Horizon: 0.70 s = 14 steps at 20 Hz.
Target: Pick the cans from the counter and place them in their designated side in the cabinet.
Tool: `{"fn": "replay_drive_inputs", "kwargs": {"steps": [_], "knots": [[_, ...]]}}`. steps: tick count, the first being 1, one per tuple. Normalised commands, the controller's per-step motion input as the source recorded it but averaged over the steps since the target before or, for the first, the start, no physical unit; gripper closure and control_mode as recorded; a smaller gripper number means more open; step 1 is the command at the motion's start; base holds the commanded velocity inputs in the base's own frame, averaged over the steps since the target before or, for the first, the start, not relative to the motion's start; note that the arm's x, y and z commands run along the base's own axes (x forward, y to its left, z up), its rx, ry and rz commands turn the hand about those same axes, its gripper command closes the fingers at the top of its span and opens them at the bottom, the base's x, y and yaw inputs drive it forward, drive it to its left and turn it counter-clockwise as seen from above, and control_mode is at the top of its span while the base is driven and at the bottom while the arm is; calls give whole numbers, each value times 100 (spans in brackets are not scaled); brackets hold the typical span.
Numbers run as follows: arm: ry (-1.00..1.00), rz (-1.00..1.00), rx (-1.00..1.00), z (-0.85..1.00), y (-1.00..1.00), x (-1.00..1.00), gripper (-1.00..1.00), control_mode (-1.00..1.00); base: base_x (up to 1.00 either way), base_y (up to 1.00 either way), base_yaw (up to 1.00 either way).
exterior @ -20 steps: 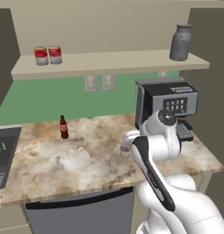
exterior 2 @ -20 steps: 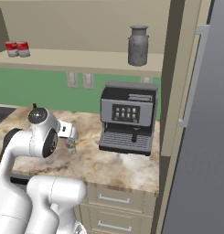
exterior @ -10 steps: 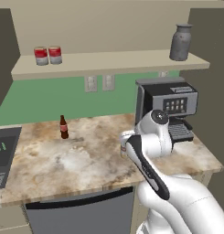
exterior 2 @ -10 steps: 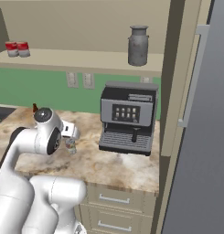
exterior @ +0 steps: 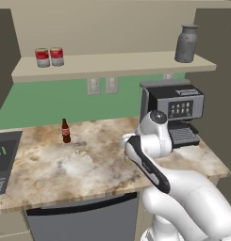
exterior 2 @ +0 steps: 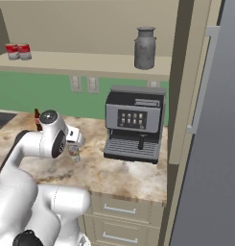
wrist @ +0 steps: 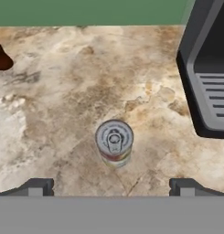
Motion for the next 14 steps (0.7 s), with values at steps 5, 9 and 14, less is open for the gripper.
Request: {"fn": "replay_drive_inputs", "kwargs": {"steps": [5,9,14], "knots": [[0,0,-2,-30,0,8,-100,-100,0,0,0],[0,0,-1,-26,0,14,-100,-100,0,0,0],[0,0,0,-20,0,22,-100,-100,0,0,0]]}}
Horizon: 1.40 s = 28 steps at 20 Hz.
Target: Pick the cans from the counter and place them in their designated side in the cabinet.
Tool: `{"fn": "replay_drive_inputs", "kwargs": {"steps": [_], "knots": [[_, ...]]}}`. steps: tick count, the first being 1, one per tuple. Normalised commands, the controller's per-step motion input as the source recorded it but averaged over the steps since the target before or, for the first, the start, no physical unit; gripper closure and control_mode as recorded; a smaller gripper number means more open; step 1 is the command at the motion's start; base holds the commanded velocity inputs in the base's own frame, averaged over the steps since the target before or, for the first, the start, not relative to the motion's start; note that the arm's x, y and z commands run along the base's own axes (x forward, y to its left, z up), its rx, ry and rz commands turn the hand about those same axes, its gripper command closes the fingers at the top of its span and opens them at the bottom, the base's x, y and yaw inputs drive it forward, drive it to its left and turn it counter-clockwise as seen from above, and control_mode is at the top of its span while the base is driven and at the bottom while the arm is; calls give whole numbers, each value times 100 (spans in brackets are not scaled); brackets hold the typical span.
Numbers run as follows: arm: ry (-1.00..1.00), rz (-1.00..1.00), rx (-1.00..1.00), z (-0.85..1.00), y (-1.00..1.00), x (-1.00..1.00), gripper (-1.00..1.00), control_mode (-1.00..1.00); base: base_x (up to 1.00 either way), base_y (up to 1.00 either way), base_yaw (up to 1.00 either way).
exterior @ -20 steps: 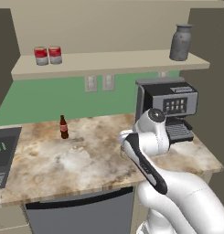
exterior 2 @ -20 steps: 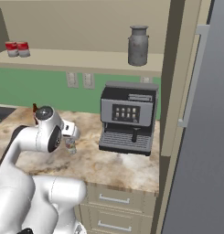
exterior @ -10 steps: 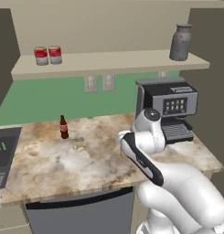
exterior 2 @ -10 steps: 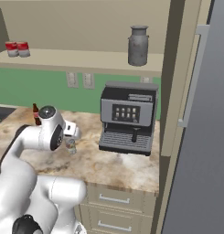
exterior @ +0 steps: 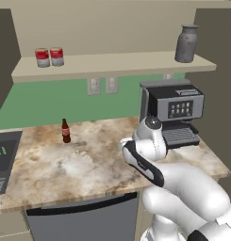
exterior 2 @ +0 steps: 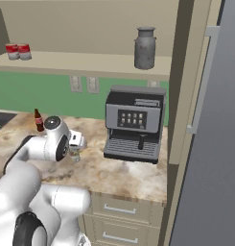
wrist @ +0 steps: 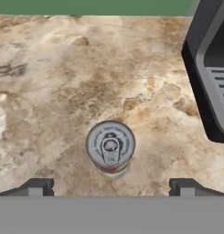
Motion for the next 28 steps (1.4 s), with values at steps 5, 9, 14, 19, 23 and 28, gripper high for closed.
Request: {"fn": "replay_drive_inputs", "kwargs": {"steps": [5,9,14,19,23,28], "knots": [[2,0,0,-20,0,34,-100,-100,0,0,0],[3,0,0,-19,0,24,-100,-100,0,0,0],[5,0,0,-20,1,16,-100,-100,0,0,0],[5,0,0,-22,7,17,-100,-100,0,0,0],[3,0,0,-20,5,22,-100,-100,0,0,0],[3,0,0,-21,1,19,-100,-100,0,0,0]]}}
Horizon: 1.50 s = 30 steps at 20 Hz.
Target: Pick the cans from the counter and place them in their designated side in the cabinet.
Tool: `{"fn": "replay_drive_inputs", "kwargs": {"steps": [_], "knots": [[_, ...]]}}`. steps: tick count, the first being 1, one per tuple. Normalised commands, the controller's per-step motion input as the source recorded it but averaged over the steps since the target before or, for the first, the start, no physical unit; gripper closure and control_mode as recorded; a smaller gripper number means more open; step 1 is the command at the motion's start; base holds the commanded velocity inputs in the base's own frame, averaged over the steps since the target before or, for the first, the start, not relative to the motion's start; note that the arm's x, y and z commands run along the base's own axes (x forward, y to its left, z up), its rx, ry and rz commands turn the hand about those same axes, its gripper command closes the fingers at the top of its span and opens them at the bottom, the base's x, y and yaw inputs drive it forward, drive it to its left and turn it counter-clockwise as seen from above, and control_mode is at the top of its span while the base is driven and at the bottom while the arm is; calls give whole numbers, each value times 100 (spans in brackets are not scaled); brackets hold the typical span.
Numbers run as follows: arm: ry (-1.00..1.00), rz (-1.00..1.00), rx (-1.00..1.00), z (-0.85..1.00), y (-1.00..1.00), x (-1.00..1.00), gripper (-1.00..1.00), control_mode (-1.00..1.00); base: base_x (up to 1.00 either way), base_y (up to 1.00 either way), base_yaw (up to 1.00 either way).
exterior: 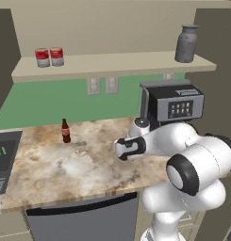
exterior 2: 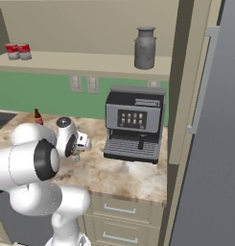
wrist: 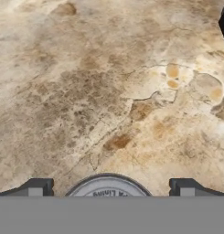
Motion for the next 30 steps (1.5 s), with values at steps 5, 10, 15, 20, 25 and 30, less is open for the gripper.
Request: {"fn": "replay_drive_inputs", "kwargs": {"steps": [5,10,15,20,25,30], "knots": [[5,0,-1,-27,8,8,100,-100,0,0,0],[5,-2,0,-20,3,-6,100,-100,0,0,0],[3,-5,2,-12,1,-13,100,-100,0,0,0],[-7,0,0,29,1,-3,100,-100,0,0,0],[-11,0,0,60,0,0,100,-100,0,0,0],[-7,0,0,56,0,0,100,-100,0,0,0]]}}
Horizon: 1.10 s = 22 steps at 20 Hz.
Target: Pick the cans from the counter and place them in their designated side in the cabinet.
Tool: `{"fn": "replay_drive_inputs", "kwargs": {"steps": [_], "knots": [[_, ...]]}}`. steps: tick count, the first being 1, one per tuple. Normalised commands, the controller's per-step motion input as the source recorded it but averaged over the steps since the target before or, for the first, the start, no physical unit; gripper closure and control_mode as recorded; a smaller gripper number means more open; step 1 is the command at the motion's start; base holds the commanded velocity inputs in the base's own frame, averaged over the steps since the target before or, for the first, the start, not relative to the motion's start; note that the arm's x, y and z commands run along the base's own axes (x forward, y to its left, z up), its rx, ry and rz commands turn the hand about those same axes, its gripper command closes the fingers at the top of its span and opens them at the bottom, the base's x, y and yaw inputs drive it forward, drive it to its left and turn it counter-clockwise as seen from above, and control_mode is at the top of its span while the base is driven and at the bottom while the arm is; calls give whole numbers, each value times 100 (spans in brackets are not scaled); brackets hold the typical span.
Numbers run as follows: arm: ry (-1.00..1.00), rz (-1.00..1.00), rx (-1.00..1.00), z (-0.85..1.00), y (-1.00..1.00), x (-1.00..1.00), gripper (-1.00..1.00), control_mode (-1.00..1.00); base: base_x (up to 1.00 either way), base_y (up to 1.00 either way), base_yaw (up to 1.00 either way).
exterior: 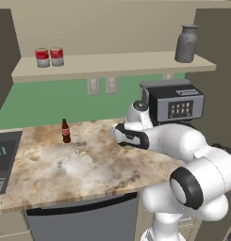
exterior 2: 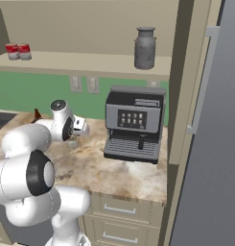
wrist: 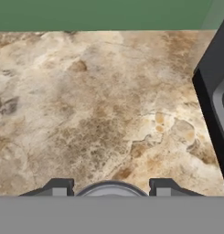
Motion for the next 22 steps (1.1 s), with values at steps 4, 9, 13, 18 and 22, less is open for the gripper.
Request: {"fn": "replay_drive_inputs", "kwargs": {"steps": [4,9,13,18,22], "knots": [[-3,0,0,60,0,-1,100,-100,0,0,0],[-6,0,0,56,0,-12,100,-100,0,0,0],[-6,1,0,42,3,-30,100,-100,0,0,0],[-5,1,0,38,2,-41,100,-100,0,0,0],[-4,1,0,43,1,-37,100,-100,0,0,0]]}}
